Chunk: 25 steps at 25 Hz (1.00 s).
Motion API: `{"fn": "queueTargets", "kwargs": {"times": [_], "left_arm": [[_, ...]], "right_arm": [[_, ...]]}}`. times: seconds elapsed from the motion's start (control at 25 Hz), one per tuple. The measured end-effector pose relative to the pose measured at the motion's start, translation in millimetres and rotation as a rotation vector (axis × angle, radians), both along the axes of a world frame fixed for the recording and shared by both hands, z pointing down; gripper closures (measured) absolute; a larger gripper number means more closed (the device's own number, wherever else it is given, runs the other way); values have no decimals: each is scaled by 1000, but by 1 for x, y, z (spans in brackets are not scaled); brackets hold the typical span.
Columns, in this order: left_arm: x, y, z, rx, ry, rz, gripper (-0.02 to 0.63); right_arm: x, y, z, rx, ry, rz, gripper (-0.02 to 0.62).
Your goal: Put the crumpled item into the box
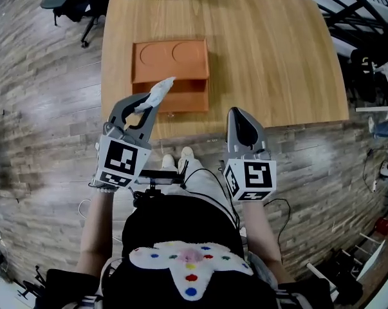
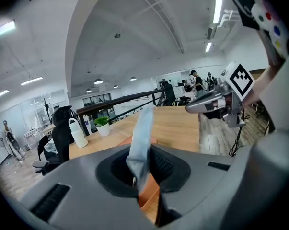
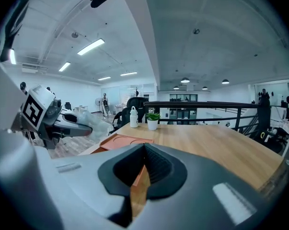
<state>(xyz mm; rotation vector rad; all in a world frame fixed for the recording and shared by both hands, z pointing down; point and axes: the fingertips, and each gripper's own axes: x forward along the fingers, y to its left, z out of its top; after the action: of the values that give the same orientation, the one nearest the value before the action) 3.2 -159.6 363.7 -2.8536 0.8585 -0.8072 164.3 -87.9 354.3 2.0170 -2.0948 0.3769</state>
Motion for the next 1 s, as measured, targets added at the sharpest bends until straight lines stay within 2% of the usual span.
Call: {"fn": "queueTargets", "kwargs": {"times": [0.52,0.84,1.0], "left_arm": [[24,-18,98,-63,-328,151,557],[28,-35,137,-64,-495,173,557],[29,-37,149,-84,-540,182,557]], "right_arm": [[22,21,16,-43,-14,97,586],[27,25,28,-71,-24,120,586],[29,25,28,-73,-25,123,586]]}}
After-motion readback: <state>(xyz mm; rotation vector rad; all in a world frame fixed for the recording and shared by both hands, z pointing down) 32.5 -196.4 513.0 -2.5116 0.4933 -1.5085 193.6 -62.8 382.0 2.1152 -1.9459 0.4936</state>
